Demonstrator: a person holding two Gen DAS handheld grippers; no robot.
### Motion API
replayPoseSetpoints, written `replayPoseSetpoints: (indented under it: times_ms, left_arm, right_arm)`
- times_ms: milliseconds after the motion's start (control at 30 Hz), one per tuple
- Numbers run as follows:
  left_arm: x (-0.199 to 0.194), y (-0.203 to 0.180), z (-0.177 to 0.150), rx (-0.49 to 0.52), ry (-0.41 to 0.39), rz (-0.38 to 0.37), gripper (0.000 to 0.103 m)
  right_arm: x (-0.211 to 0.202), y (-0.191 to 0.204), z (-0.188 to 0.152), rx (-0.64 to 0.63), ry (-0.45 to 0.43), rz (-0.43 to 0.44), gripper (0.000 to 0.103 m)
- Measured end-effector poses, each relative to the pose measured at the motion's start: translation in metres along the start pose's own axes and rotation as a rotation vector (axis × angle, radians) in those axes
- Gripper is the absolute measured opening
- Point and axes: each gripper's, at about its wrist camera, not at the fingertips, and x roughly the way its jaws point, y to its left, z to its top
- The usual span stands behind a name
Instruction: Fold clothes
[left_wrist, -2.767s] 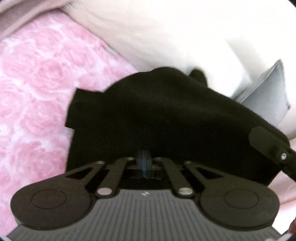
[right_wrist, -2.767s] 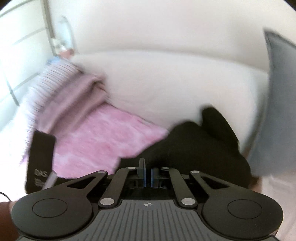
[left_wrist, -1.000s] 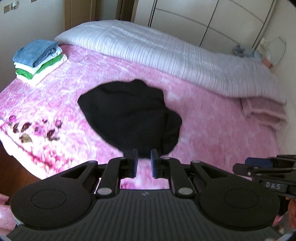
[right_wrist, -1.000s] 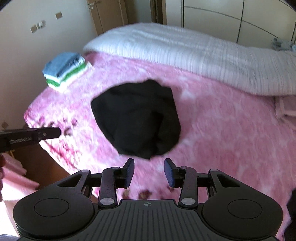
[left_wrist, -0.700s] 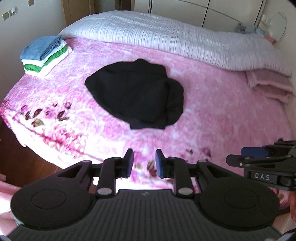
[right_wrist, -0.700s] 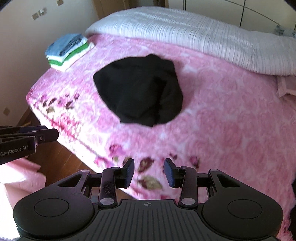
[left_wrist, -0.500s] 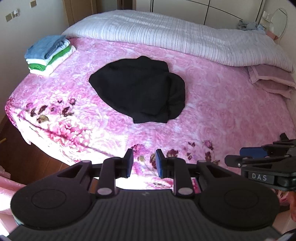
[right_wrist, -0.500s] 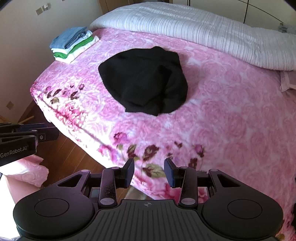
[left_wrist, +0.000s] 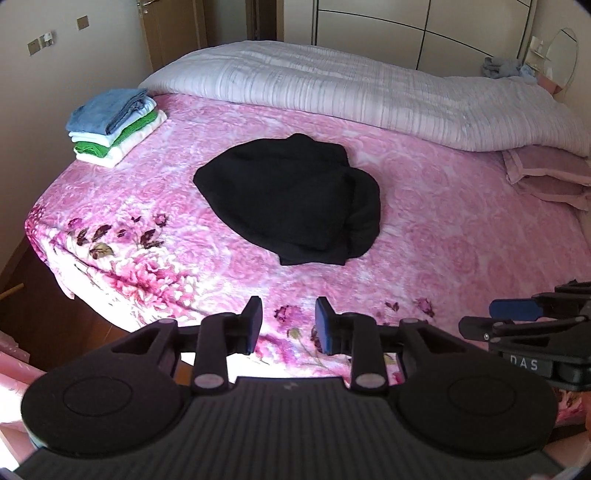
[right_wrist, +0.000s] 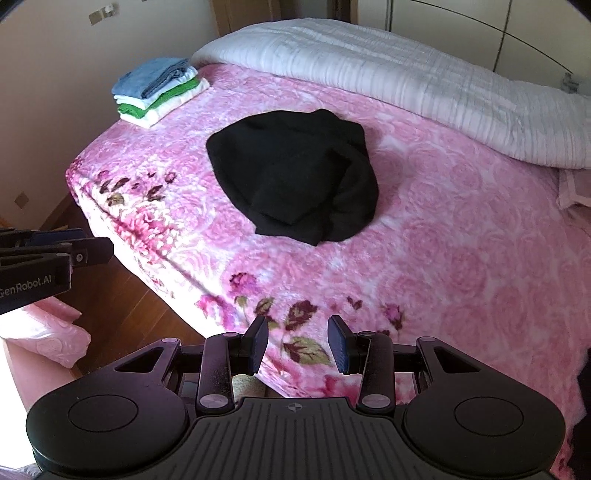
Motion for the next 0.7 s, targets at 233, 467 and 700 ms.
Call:
replayPoseSetpoints:
  times_ms: [233,467,700]
  left_arm:
    - [-0.002,-0.008,-0.005,0.014,0.005,-0.009,0.029]
    - [-0.005,-0.006,-0.008,-0.002,0.01,-0.006,0.029]
    - [0.0,0.008,-0.016,-0.036,0.024,0.012,0.03]
  right_arm:
    - [-0.002,-0.004,-0.004,0.012,0.002,0.0,0.04]
    - [-0.007,-0.006,-0.006,0.013,-0.011,0.012,0.04]
    - [-0.008,-0.017,-0.008,0.048,-0.021,0.013,0.04]
